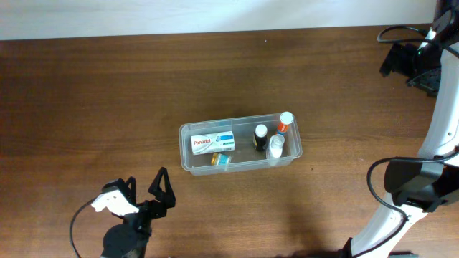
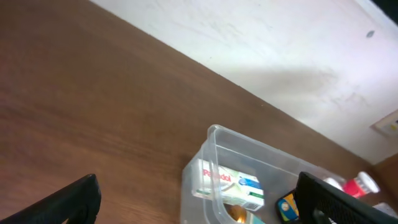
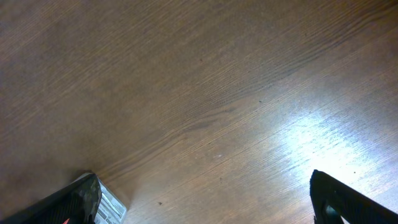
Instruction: Pack container
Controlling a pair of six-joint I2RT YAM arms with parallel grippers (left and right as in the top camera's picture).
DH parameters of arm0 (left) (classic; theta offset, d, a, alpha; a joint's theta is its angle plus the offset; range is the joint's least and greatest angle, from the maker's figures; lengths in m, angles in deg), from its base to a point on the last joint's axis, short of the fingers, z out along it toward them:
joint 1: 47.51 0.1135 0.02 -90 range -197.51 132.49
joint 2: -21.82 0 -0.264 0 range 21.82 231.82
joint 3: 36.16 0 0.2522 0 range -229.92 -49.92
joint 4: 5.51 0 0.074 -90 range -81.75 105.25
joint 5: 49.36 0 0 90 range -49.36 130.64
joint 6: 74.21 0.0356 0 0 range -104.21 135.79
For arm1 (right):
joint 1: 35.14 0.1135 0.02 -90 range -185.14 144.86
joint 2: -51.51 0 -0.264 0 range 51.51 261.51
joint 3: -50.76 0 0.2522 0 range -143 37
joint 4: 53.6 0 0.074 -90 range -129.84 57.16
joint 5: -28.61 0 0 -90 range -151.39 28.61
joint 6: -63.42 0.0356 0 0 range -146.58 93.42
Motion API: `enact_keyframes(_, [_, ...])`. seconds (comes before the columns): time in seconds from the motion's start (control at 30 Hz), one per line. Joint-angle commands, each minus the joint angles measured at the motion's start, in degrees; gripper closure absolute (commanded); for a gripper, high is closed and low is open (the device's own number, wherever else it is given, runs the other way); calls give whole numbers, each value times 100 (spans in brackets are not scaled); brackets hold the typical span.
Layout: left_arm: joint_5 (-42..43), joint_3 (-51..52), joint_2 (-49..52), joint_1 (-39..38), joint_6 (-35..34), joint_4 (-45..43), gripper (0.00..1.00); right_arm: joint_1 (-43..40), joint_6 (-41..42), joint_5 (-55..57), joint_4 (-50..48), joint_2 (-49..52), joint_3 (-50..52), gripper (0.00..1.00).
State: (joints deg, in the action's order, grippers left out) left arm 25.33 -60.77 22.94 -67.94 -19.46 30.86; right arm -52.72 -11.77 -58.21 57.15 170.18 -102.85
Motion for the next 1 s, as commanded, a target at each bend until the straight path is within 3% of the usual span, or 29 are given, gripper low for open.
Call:
enact_keyframes(0.0, [511,114,-81,240,809,-31,0,-7,2,50,31,-173,-55,2])
enact_keyframes(0.37, [761,433,-83,824,1482,-116,0,-7,2,50,31,-173,-55,2])
enact_keyframes(0.67, [758,433,-83,1047,3211,-114,0,-7,2,50,31,-173,-55,1])
enact_keyframes(0.97, [761,433,-83,1047,3230,-114,0,-7,2,50,31,-173,-55,2])
